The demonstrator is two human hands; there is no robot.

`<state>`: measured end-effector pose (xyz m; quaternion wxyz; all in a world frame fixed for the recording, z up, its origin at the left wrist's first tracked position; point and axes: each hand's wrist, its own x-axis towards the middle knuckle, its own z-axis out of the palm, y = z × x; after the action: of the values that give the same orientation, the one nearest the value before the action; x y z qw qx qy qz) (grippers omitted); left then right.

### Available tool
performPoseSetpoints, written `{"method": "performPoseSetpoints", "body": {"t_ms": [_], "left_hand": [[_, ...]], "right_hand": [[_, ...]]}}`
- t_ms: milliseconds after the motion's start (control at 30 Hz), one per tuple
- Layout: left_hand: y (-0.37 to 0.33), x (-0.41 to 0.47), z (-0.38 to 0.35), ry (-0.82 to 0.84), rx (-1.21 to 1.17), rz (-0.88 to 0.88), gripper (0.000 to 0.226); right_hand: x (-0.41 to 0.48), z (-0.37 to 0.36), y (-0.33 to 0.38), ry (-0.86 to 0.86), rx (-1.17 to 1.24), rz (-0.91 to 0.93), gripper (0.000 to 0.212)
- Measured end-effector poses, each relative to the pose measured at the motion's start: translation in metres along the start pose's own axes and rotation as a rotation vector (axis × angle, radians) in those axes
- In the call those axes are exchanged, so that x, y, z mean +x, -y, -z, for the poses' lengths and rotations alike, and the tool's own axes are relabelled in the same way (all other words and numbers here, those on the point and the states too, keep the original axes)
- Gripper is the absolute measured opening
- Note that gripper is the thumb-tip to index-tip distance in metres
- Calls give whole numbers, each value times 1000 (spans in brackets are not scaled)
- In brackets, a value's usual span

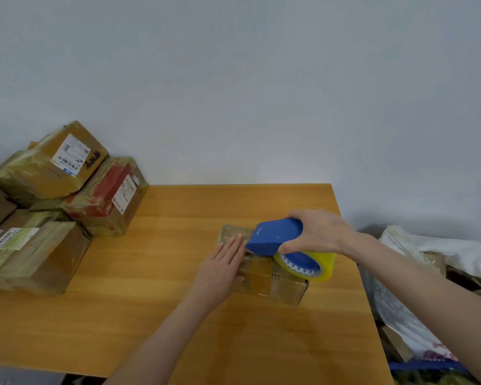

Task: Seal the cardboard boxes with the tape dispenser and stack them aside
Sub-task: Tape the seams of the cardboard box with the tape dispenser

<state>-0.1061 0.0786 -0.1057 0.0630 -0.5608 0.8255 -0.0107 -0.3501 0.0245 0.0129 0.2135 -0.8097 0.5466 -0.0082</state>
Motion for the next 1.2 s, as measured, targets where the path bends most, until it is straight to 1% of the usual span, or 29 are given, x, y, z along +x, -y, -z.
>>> {"method": "performPoseSetpoints", "body": {"t_ms": [100, 200, 267, 400, 533, 633, 700, 800, 900, 967, 1100, 1200], "left_hand": [[-3, 2, 0, 22, -25, 17, 74], [-1, 6, 2, 39, -32, 32, 74], [0, 4, 1, 30, -41, 24, 73], [-1, -1, -3, -18, -45, 16, 69], [0, 1, -1, -13, -55, 25, 66], [-5, 3, -1, -10, -45, 47, 65], [-7, 3, 1, -7, -53, 55, 65], [-7, 4, 8, 18, -104, 75, 72], [-14, 9, 14, 2, -111, 60, 91], [-18, 12, 16, -3, -85, 48, 97], [-17, 17, 12, 51, -58, 74, 92], [-15, 17, 7, 61, -45, 61, 89]], "right_hand": [[1, 1, 6, 26, -20, 6, 60], [1, 3, 7, 30, -8, 14, 54], [-1, 3, 4, 36, 26, 11, 50], [-8, 11, -9, 86, 84, 12, 50], [-16, 22, -29, 105, 53, -60, 51], [-20, 8, -29, 114, -36, -61, 46], [-19, 3, -28, 88, -51, -61, 45], [-19, 2, -30, 74, -60, -61, 48], [-17, 1, -27, 47, -66, -58, 52], [-16, 3, -26, 35, -33, -54, 56], [-15, 4, -28, -14, 66, -70, 59], [-13, 5, -27, -21, 85, -79, 58]]}}
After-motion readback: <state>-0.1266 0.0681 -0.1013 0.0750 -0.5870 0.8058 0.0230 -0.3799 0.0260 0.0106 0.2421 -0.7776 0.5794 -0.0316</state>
